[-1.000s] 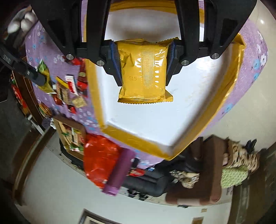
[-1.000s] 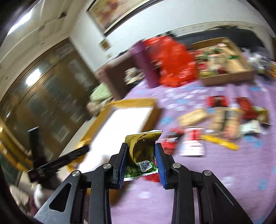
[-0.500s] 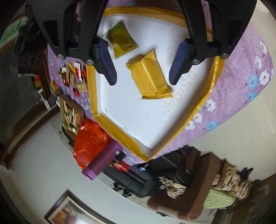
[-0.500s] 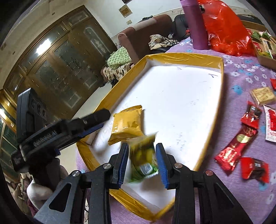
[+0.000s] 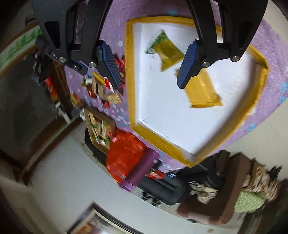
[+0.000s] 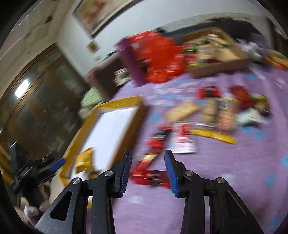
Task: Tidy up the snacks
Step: 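Carry both pouches over the white tray and open both tools to drop them, then grasp the red chocolate bar with left tool while right tool grasps a dark red candy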
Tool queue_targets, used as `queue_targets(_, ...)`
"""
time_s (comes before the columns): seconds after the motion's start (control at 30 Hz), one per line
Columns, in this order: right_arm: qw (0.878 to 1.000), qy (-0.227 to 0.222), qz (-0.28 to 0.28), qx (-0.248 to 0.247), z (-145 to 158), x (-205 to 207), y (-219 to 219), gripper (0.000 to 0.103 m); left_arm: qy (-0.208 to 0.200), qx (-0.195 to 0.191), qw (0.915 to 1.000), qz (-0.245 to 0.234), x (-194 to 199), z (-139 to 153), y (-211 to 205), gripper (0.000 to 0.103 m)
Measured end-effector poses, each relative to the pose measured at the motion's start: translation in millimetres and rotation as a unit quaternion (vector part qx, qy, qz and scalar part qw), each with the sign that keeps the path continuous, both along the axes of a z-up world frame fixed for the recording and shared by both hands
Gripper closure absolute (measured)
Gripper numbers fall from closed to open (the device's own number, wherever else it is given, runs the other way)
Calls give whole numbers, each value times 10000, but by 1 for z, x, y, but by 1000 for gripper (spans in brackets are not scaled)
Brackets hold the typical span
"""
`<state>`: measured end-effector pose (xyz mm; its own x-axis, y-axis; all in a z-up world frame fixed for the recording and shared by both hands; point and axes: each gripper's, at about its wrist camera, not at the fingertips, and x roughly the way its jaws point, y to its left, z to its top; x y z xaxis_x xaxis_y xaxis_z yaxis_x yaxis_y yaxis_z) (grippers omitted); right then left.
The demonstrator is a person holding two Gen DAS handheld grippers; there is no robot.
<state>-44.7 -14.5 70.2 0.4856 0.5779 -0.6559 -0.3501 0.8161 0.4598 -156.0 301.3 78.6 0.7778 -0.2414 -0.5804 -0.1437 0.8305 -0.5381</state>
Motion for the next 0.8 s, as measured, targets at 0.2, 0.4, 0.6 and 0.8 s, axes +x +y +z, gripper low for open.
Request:
queue_targets(0.2,9990,316,62,-308,-28,6,-25,63,226,463,9974,-507,12,1,-49,39)
queue_targets(0.4,9907,41,1055,-853,-38,3,29,55,371,814,9934,-718,13,3,-76,39)
queue_targets(0.6,9748,-511,1631,-1435,-43,-8,71,44,447,1014,9903,-833,14,5,-88,39)
queue_targets(0.8,9698,-686,1691,-1615,-48,-16,72,65,521,1296,9834,-1160,29,4,-112,39)
